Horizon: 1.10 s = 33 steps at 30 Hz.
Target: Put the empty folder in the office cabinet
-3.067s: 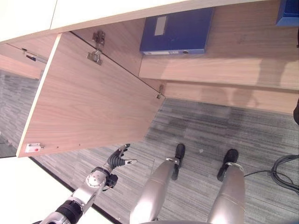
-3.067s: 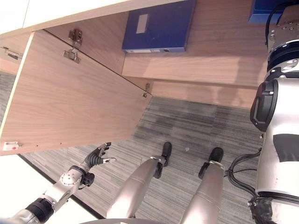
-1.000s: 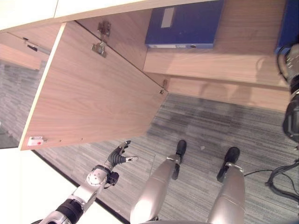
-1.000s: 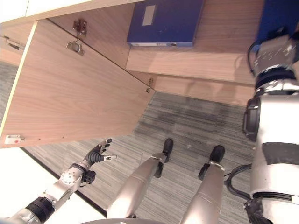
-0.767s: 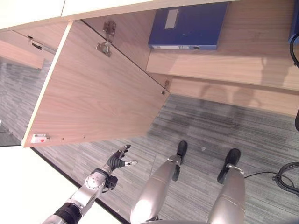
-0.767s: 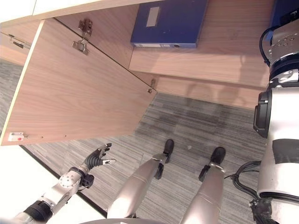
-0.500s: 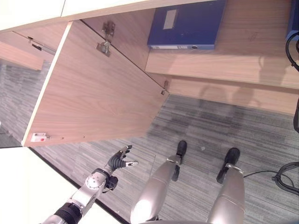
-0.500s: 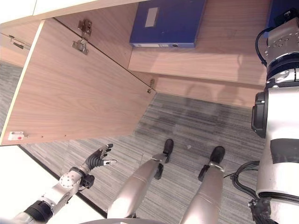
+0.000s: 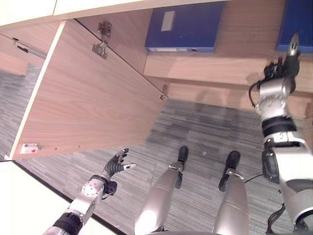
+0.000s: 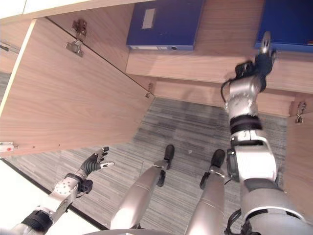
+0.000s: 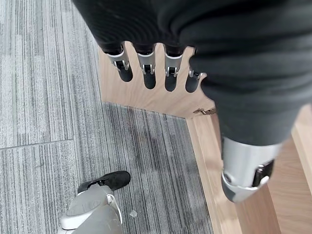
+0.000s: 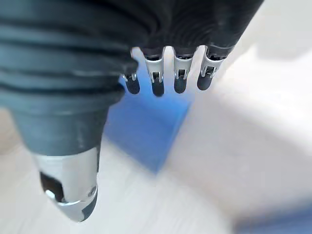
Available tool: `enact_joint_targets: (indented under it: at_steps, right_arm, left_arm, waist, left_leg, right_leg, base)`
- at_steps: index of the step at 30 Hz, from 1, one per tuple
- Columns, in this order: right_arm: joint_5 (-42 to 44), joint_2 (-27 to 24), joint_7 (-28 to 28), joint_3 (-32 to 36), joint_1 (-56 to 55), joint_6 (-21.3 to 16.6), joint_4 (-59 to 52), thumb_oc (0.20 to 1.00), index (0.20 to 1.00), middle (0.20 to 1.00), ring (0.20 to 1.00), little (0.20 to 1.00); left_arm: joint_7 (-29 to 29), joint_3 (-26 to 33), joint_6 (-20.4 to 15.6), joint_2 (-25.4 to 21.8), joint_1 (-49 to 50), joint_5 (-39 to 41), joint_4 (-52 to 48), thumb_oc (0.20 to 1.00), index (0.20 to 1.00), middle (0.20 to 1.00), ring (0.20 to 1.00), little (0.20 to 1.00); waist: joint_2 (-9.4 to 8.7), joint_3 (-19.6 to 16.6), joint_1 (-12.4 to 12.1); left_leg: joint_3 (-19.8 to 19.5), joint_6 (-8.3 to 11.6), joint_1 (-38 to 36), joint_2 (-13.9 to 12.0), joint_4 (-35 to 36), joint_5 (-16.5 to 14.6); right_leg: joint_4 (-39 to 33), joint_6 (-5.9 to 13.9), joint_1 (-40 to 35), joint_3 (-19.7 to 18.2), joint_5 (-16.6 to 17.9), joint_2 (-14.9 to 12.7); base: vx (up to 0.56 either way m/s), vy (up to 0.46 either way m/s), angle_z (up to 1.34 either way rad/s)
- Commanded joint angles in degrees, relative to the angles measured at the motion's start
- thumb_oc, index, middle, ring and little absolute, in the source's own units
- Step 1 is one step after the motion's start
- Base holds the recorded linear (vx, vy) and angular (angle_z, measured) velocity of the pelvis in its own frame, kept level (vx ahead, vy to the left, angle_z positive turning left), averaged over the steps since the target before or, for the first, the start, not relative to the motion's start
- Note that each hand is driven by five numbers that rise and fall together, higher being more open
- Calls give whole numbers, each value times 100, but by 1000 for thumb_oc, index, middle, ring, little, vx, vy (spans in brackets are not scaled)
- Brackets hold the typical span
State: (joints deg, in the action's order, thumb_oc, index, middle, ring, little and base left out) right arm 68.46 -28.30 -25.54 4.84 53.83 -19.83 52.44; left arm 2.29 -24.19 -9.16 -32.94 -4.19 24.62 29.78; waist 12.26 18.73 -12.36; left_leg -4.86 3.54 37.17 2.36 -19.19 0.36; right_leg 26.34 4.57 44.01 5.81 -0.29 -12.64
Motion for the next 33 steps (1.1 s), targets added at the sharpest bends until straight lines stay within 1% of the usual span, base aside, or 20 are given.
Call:
enact_joint_targets:
  at_steps: [1,6,9,11,12,15,16,17,18,19,21,22,23,24,28,29,30,31,32,33]
  right_arm:
    - [-75,-47,362,230,37,-465,-141,1000,1000,1000,1000,1000]
    - [57,631,656,396,-816,-454,-223,1000,1000,1000,1000,1000]
    - [100,849,764,398,-1123,-369,-191,1000,1000,1000,1000,1000]
    - [90,1143,899,364,-1584,-314,-249,1000,1000,1000,1000,1000]
    - [-36,1308,987,287,-1968,-240,-299,1000,1000,1000,1000,1000]
    - [-359,1405,1067,136,-2534,-99,-387,1000,1000,1000,1000,1000]
    - [-937,1413,1134,-50,-3039,78,-420,1000,1000,1000,1000,1000]
    - [-1376,1360,1183,-212,-3277,185,-358,1000,1000,1000,1000,1000]
    - [-1711,1339,1204,-319,-3488,299,-325,1000,1000,1000,1000,1000]
    - [-1712,1338,1203,-319,-3489,300,-326,1000,1000,1000,1000,1000]
    - [-2519,1235,1327,-592,-3859,527,-206,1000,1000,1000,1000,1000]
    - [-3285,1148,1515,-920,-4224,742,-149,1000,1000,1000,1000,1000]
    - [-3291,1149,1513,-924,-4231,743,-154,1000,1000,1000,1000,1000]
    - [-4025,1080,1692,-1298,-4474,914,-65,1000,1000,1000,1000,1000]
    - [-4942,1029,2040,-1769,-4929,1106,50,1000,1000,1000,1000,1000]
    - [-4942,1029,2040,-1769,-4929,1107,50,1000,1000,1000,1000,1000]
    - [-5375,1021,2152,-1994,-5044,1185,213,1000,1000,1000,1000,1000]
    - [-5377,1021,2151,-1996,-5045,1184,214,1000,1000,1000,1000,1000]
    - [-5918,1012,2259,-2283,-5179,1243,367,1000,1000,1000,1000,1000]
    - [-5919,1012,2258,-2284,-5181,1243,366,1000,1000,1000,1000,1000]
  left_arm:
    - [20,372,-79,-50,32,180,379,1000,1000,1000,1000,1000]
    - [1,696,-80,22,191,259,577,1000,1000,1000,1000,1000]
    - [-36,814,-114,75,200,233,620,1000,1000,1000,1000,1000]
    - [-45,862,-123,268,207,243,720,1000,1000,1000,1000,1000]
    - [-29,878,-110,415,210,184,832,1000,1000,1000,1000,1000]
    - [-27,955,-117,586,266,113,1017,1000,1000,1000,1000,1000]
    - [-16,1090,-127,734,326,69,1276,1000,1000,1000,1000,1000]
    - [2,1139,-135,793,337,-33,1426,1000,1000,1000,1000,1000]
    - [3,1197,-153,868,355,-78,1573,1000,1000,1000,1000,1000]
    - [3,1197,-154,869,355,-78,1574,1000,1000,1000,1000,1000]
    - [30,1313,-139,988,359,-268,2000,1000,1000,1000,1000,1000]
    - [52,1421,-125,1078,361,-467,2372,1000,1000,1000,1000,1000]
    - [52,1423,-130,1081,365,-470,2378,1000,1000,1000,1000,1000]
    - [85,1527,-106,1144,378,-684,2768,1000,1000,1000,1000,1000]
    - [128,1705,-47,1244,480,-1037,3371,1000,1000,1000,1000,1000]
    - [128,1705,-47,1244,480,-1037,3371,1000,1000,1000,1000,1000]
    - [136,1727,-23,1291,534,-1194,3546,1000,1000,1000,1000,1000]
    - [136,1729,-24,1292,536,-1195,3546,1000,1000,1000,1000,1000]
    - [151,1759,-12,1341,602,-1358,3690,1000,1000,1000,1000,1000]
    - [151,1759,-12,1341,604,-1359,3690,1000,1000,1000,1000,1000]
  waist:
    - [-53,245,-2]
    - [-178,273,128]
    - [-229,309,196]
    - [-278,305,274]
    - [-355,264,329]
    - [-436,197,415]
    - [-525,83,502]
    - [-623,27,565]
    - [-657,-32,621]
    - [-652,-34,621]
    - [-781,-189,725]
    - [-908,-348,814]
    - [-906,-346,817]
    - [-1028,-489,877]
    - [-1201,-781,951]
    - [-1201,-779,951]
    - [-1243,-932,974]
    - [-1241,-923,971]
    - [-1272,-1105,983]
    - [-1271,-1101,981]
  left_leg:
    - [-236,184,-275,-125,734,38]
    - [-176,187,-527,-198,770,36]
    - [-119,195,-656,-230,745,21]
    - [-101,213,-801,-270,727,27]
    - [-90,227,-928,-297,760,37]
    - [-83,241,-1203,-338,880,76]
    - [-73,240,-1437,-416,1063,159]
    - [-61,254,-1593,-443,1127,132]
    - [-58,258,-1708,-479,1225,180]
    - [-61,258,-1708,-483,1230,185]
    - [-32,264,-1978,-532,1417,207]
    - [21,257,-2218,-557,1548,211]
    - [23,257,-2233,-560,1557,213]
    - [78,245,-2471,-599,1642,190]
    - [222,225,-2960,-659,1829,132]
    - [222,225,-2963,-660,1830,132]
    - [277,220,-3178,-685,1936,107]
    - [282,221,-3197,-688,1947,109]
    - [388,213,-3479,-711,2092,98]
    - [392,213,-3491,-712,2099,99]
  right_leg:
    - [857,260,-1001,-40,-1556,114]
    - [591,259,-1302,-57,-1443,173]
    - [443,263,-1484,-73,-1373,185]
    - [301,264,-1680,-75,-1308,196]
    - [155,262,-1828,-73,-1250,202]
    - [-116,276,-2150,-26,-1109,211]
    - [-432,301,-2399,24,-906,243]
    - [-565,319,-2565,26,-892,223]
    - [-759,337,-2695,54,-749,231]
    - [-772,337,-2699,58,-739,235]
    - [-1073,373,-2953,56,-585,271]
    - [-1367,388,-3194,33,-460,311]
    - [-1381,388,-3211,34,-455,314]
    - [-1593,415,-3426,9,-360,336]
    - [-1923,469,-3813,-106,-234,401]
    - [-1924,469,-3816,-106,-234,401]
    - [-2046,490,-3954,-151,-196,408]
    - [-2052,490,-3969,-154,-194,411]
    - [-2176,522,-4145,-212,-156,439]
    - [-2180,522,-4153,-215,-155,440]
  base:
    - [-44,-17,-7]
    - [-33,-4,-4]
    - [-64,20,-20]
    - [-10,6,-4]
    - [0,0,0]
    - [22,23,-3]
    - [60,24,-4]
    - [55,35,0]
    - [36,14,-10]
    - [26,17,-16]
    - [47,19,-10]
    - [47,24,-7]
    - [57,8,-12]
    - [58,-2,-18]
    - [67,-1,-16]
    - [68,8,-26]
    - [46,9,-26]
    - [94,16,-24]
    - [49,7,-21]
    - [62,14,-24]
